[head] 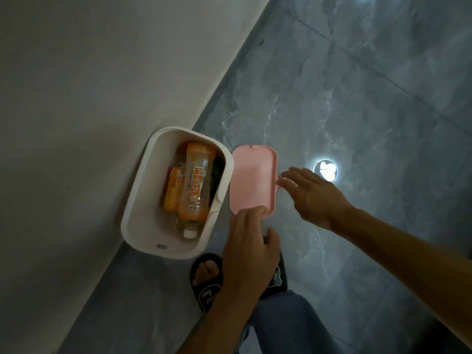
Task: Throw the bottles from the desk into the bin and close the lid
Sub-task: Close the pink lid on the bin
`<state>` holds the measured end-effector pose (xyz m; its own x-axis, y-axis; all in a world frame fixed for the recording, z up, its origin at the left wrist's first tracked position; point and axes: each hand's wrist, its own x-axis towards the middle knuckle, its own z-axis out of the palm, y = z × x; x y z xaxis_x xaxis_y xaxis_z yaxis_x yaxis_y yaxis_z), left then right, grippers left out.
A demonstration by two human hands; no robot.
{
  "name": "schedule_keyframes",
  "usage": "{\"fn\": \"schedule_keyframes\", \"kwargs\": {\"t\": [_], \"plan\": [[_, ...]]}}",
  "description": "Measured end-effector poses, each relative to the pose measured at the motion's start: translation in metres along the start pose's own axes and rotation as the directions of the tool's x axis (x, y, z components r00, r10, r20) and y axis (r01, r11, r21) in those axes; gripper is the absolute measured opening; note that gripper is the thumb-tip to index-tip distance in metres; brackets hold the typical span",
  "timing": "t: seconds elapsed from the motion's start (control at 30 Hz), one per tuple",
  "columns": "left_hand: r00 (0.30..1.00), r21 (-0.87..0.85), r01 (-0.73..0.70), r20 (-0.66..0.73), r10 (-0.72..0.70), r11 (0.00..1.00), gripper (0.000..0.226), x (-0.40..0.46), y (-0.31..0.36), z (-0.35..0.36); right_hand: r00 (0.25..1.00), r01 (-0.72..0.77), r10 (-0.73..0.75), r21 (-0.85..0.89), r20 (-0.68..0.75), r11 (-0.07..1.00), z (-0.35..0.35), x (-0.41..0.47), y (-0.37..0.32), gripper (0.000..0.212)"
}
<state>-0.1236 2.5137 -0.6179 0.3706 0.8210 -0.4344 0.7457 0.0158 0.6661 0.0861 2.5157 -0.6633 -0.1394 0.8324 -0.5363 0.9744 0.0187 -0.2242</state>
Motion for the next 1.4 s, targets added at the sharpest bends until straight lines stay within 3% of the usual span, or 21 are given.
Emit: {"fn": "schedule_keyframes", "kwargs": {"t": [0.13,0.27,0.33,0.43,0.53,0.67,0.83,1.07,1.2,1.27,1.4], "plan": [[0.982,0.024,0.153,0.112,-0.154,0.988,0.040,0.045,-0.027,0.080,0.998,0.044,-0.039,-0.117,0.046,0.992,0.045,0.043,0.031,0.075],[0.971,0.080,0.195,0.122,-0.204,0.978,0.041,0.081,-0.052,0.137,0.967,0.254,-0.230,-0.312,0.113,0.915,0.076,0.077,0.052,0.084],[0.971,0.129,0.192,0.121,-0.207,0.973,0.036,0.089,-0.059,0.152,0.953,0.301,-0.297,-0.319,0.063,0.899,0.081,0.083,0.057,0.075],[0.979,0.214,0.163,0.085,-0.184,0.963,0.020,0.094,-0.065,0.163,0.914,0.374,-0.404,-0.304,-0.039,0.876,0.084,0.088,0.060,0.043],[0.980,0.232,0.170,0.062,-0.189,0.958,0.010,0.088,-0.065,0.157,0.914,0.382,-0.405,-0.298,-0.019,0.875,0.076,0.082,0.063,0.025],[0.991,0.261,0.112,0.044,-0.128,0.959,0.009,0.061,-0.054,0.126,0.941,0.328,-0.299,-0.211,0.158,0.921,0.053,0.050,0.049,0.034],[0.993,0.286,-0.011,0.116,-0.023,0.958,0.026,0.006,-0.018,0.065,0.943,0.296,-0.273,-0.106,0.190,0.949,0.005,-0.017,0.022,0.040],[0.954,0.345,-0.280,0.205,0.219,0.896,0.032,-0.061,0.060,-0.052,0.979,0.183,-0.189,0.083,0.079,0.980,-0.074,-0.119,-0.029,0.038],[0.939,0.405,-0.332,0.229,0.257,0.852,0.027,-0.078,0.099,-0.123,0.992,0.106,-0.118,0.207,0.045,0.973,-0.119,-0.152,-0.071,0.033],[0.930,0.420,-0.350,0.264,0.256,0.837,0.036,-0.083,0.112,-0.157,0.997,0.073,-0.079,0.283,0.011,0.956,-0.138,-0.158,-0.097,0.034],[0.936,0.391,-0.347,0.095,0.338,0.853,0.050,-0.080,0.123,-0.212,0.994,0.012,0.046,0.516,-0.099,0.857,-0.166,-0.149,-0.142,0.029]]}}
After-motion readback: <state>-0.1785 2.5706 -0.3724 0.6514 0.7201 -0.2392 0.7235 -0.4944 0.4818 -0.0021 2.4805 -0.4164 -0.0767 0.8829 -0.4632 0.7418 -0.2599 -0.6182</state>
